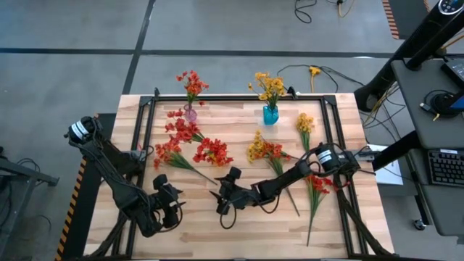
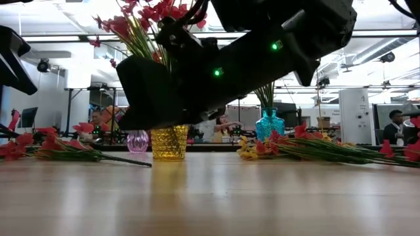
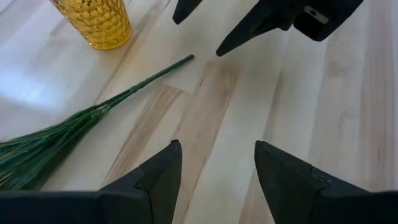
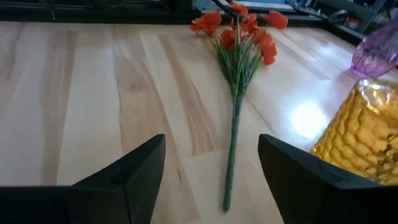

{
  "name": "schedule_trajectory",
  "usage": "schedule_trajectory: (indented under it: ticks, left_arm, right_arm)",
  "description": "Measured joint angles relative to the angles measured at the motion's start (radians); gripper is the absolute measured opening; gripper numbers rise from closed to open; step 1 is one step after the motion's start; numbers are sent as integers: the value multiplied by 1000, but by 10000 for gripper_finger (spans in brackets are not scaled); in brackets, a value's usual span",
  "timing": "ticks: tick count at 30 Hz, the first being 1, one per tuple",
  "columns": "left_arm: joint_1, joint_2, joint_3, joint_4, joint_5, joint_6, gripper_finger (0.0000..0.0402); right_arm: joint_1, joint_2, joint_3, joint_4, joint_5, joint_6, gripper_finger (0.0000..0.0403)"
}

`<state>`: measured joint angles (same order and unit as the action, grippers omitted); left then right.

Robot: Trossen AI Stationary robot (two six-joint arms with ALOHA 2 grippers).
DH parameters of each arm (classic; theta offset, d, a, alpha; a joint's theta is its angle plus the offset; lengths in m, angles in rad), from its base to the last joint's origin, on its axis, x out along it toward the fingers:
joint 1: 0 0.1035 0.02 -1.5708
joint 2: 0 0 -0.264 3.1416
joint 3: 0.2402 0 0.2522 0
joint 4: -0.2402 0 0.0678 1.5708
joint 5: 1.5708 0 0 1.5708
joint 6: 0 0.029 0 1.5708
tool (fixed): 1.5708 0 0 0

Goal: Sort flowers into vase by color
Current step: Put the left orange flower into the pink vase

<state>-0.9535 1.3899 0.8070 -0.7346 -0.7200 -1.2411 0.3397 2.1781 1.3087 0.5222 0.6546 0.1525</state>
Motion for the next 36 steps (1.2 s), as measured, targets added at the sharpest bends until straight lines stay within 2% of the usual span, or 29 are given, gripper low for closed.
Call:
schedule_trajectory:
  ticks: [9, 18, 26, 36]
  left_arm:
    - [1, 0, 0, -18, -5, 0, 184]
    - [5, 0, 0, -80, -40, -3, 184]
    - [6, 0, 0, -194, -34, -75, 184]
    - [6, 0, 0, -262, -30, -81, 184]
  right_arm:
    - [-7, 55, 14, 46, 0, 38, 251]
    - [-61, 146, 113, 43, -13, 23, 248]
    - [-91, 150, 143, -33, -27, 57, 242]
    - [-99, 149, 143, -76, -38, 59, 238]
